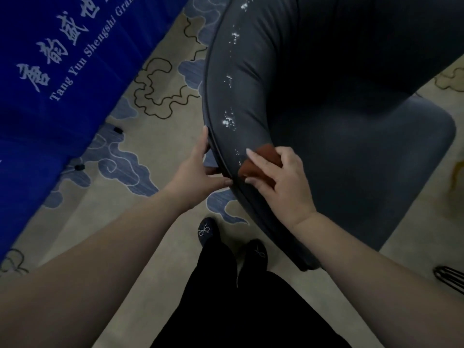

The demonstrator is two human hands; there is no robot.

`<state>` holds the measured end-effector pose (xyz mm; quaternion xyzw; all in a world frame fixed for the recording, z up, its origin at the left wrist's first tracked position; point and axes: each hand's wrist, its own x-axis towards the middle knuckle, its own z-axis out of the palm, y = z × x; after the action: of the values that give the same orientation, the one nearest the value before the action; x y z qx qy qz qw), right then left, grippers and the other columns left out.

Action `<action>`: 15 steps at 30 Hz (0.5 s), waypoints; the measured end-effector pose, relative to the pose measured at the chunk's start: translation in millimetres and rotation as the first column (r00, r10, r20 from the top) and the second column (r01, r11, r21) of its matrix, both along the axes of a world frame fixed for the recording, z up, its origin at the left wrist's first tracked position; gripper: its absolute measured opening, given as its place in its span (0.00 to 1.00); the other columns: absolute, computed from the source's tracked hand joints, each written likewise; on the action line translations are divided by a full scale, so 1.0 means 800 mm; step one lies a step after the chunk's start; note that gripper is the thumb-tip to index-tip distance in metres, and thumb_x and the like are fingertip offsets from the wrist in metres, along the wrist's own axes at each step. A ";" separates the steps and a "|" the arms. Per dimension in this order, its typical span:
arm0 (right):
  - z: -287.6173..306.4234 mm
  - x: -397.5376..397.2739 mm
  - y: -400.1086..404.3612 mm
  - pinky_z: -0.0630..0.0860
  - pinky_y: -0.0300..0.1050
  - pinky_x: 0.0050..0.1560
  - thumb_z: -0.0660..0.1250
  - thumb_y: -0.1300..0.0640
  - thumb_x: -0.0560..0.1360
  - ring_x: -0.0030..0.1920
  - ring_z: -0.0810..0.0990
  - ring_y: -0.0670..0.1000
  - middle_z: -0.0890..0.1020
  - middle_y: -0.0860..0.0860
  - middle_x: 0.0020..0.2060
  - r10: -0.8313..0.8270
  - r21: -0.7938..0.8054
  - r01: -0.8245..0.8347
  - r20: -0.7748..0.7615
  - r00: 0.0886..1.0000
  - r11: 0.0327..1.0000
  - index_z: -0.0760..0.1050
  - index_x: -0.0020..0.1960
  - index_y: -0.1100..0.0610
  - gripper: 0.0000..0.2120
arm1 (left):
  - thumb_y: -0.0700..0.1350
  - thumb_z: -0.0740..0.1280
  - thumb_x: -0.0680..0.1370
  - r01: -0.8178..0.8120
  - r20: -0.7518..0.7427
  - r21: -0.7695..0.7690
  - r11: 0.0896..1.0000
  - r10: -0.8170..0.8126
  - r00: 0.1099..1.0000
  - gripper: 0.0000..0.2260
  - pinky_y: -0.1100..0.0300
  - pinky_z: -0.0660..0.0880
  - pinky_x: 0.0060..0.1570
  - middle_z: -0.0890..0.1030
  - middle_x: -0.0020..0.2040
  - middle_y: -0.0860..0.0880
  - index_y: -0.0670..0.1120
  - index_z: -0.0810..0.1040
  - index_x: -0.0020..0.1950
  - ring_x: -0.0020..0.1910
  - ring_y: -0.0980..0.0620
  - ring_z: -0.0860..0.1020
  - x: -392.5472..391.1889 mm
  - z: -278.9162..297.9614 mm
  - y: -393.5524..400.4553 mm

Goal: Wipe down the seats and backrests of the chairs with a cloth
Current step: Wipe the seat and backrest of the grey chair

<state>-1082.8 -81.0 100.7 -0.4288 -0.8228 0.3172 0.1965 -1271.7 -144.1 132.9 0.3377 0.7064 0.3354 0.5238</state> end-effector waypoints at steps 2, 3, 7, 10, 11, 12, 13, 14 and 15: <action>-0.003 0.015 -0.012 0.73 0.58 0.58 0.72 0.48 0.73 0.56 0.70 0.54 0.72 0.55 0.57 -0.016 0.020 0.016 -0.008 1.000 1.000 0.75 0.67 0.46 0.23 | 0.34 0.75 0.70 0.015 0.018 -0.007 1.000 -0.015 1.000 0.52 0.69 0.77 0.42 0.60 0.65 0.67 0.60 0.42 0.77 0.48 0.63 0.81 -0.003 0.000 0.002; -0.003 0.020 -0.021 0.73 0.59 0.57 0.72 0.48 0.73 0.56 0.71 0.55 0.72 0.55 0.57 -0.004 0.020 0.005 -0.022 1.000 1.000 0.75 0.67 0.46 0.23 | 0.34 0.75 0.70 0.022 0.016 -0.007 1.000 -0.022 1.000 0.52 0.67 0.78 0.44 0.60 0.66 0.67 0.60 0.42 0.77 0.49 0.61 0.82 -0.005 0.001 0.002; 0.002 -0.016 -0.005 0.73 0.58 0.57 0.71 0.47 0.72 0.57 0.72 0.55 0.74 0.55 0.57 -0.013 0.025 0.014 -0.058 0.998 1.000 0.77 0.65 0.47 0.21 | 0.34 0.75 0.70 0.044 0.028 0.006 0.999 -0.044 0.999 0.51 0.67 0.77 0.44 0.59 0.66 0.67 0.60 0.42 0.77 0.50 0.64 0.80 -0.012 -0.001 0.004; -0.002 -0.040 0.021 0.72 0.57 0.59 0.73 0.48 0.72 0.58 0.72 0.56 0.75 0.56 0.56 -0.049 0.038 0.050 -0.046 0.998 0.998 0.78 0.64 0.49 0.21 | 0.34 0.75 0.70 0.044 0.017 0.013 0.999 -0.044 0.999 0.51 0.68 0.77 0.44 0.60 0.67 0.66 0.60 0.43 0.77 0.52 0.61 0.80 -0.018 0.000 0.009; -0.006 -0.034 0.019 0.72 0.56 0.59 0.73 0.49 0.72 0.57 0.73 0.56 0.75 0.55 0.56 -0.088 0.034 0.089 -0.054 0.995 0.995 0.78 0.64 0.49 0.21 | 0.34 0.75 0.70 0.046 0.018 0.014 0.999 -0.046 0.999 0.51 0.69 0.77 0.43 0.60 0.66 0.67 0.61 0.43 0.77 0.52 0.61 0.80 -0.021 0.000 0.012; -0.008 -0.023 0.011 0.73 0.55 0.58 0.73 0.49 0.71 0.57 0.73 0.55 0.75 0.55 0.55 -0.125 0.026 0.128 -0.069 0.990 0.991 0.79 0.63 0.50 0.21 | 0.34 0.75 0.70 0.049 0.019 0.016 0.999 -0.049 0.999 0.52 0.69 0.76 0.43 0.60 0.66 0.67 0.61 0.43 0.77 0.53 0.60 0.80 -0.024 0.000 0.014; -0.008 -0.012 0.001 0.73 0.55 0.57 0.73 0.49 0.71 0.55 0.74 0.55 0.76 0.55 0.54 -0.148 0.030 0.151 -0.082 0.986 0.988 0.79 0.62 0.51 0.20 | 0.34 0.75 0.70 0.054 0.015 0.018 0.998 -0.054 0.998 0.52 0.69 0.77 0.44 0.60 0.66 0.67 0.61 0.42 0.77 0.54 0.59 0.80 -0.027 0.001 0.016; -0.008 -0.005 -0.010 0.74 0.55 0.56 0.73 0.49 0.71 0.54 0.75 0.55 0.77 0.55 0.54 -0.153 0.041 0.157 -0.090 0.984 0.987 0.80 0.61 0.52 0.20 | 0.34 0.75 0.70 0.063 0.002 0.018 0.998 -0.063 0.998 0.52 0.67 0.78 0.47 0.60 0.66 0.67 0.61 0.42 0.77 0.57 0.58 0.79 -0.029 0.002 0.019; -0.009 -0.004 -0.015 0.74 0.55 0.55 0.72 0.48 0.71 0.54 0.75 0.55 0.77 0.55 0.53 -0.147 0.050 0.153 -0.098 0.984 0.987 0.81 0.60 0.53 0.19 | 0.35 0.75 0.70 0.076 -0.016 0.017 0.997 -0.076 0.997 0.52 0.63 0.78 0.52 0.60 0.67 0.67 0.61 0.42 0.77 0.61 0.55 0.77 -0.030 0.003 0.020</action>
<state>-1085.8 -93.4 93.8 -0.4684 -0.7867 0.2977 0.2704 -1295.8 -127.9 135.1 0.3715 0.6941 0.3190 0.5277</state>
